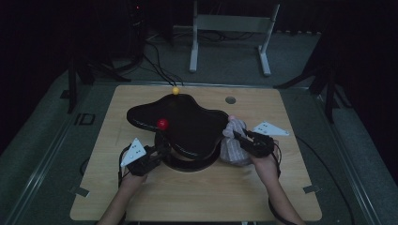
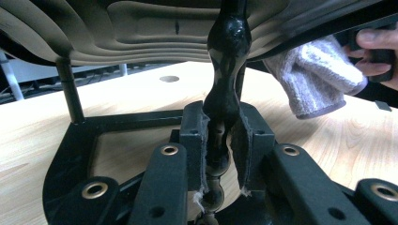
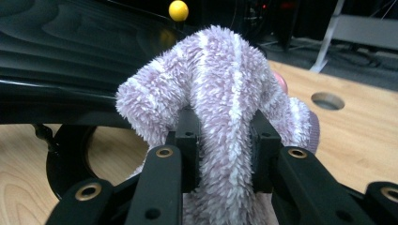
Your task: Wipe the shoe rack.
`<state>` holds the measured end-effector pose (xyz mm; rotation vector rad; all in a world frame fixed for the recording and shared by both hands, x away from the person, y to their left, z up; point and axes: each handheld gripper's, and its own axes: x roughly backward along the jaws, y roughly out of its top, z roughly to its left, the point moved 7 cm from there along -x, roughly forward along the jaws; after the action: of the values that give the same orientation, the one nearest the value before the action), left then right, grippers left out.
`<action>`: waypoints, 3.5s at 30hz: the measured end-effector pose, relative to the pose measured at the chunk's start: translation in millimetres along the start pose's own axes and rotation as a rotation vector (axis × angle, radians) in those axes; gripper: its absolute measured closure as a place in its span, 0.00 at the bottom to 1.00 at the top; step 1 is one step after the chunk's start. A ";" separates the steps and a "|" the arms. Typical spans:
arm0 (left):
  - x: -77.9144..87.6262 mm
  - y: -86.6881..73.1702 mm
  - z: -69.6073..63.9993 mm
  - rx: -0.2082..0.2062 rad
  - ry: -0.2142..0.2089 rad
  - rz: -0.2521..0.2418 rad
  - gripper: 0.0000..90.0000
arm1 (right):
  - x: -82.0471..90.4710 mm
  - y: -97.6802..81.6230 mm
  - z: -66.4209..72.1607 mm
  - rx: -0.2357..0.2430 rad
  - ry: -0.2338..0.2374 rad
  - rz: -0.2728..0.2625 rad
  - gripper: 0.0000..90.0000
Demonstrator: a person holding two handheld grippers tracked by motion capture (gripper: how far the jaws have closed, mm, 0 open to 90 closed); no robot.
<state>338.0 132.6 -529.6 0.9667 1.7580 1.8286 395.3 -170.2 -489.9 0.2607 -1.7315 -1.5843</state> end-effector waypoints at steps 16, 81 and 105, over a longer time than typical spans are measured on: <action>0.1 0.3 -0.1 0.003 -0.009 0.004 0.84 | -0.8 -10.6 9.5 0.019 0.025 0.038 0.79; -1.4 1.3 -4.7 0.002 -0.007 0.018 0.84 | 17.0 -1.8 60.0 0.063 0.137 0.026 0.79; -2.7 1.7 -7.5 0.003 -0.004 0.020 0.84 | 51.7 14.0 64.7 0.077 0.156 -0.042 0.79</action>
<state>334.7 125.4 -528.2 0.9921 1.7552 1.8355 322.7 -149.5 -453.1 0.4498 -1.6768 -1.4874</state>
